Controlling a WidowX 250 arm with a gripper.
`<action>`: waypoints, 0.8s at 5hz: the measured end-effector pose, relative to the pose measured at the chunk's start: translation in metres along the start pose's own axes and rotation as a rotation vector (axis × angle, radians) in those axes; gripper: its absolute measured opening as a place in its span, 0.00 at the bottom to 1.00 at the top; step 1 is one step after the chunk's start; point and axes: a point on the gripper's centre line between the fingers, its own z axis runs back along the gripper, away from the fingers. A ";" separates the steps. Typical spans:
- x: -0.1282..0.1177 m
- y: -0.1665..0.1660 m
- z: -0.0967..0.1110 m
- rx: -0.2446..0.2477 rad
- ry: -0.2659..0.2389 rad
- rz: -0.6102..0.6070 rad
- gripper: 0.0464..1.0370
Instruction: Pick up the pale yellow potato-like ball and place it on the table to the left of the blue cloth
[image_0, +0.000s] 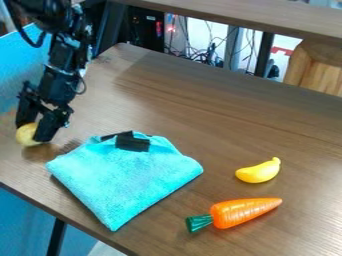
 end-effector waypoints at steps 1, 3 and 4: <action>-0.002 -0.001 -0.004 0.003 0.009 -0.005 0.67; 0.001 -0.006 -0.005 -0.022 -0.005 -0.018 0.75; 0.005 -0.012 -0.006 -0.094 -0.044 -0.059 0.96</action>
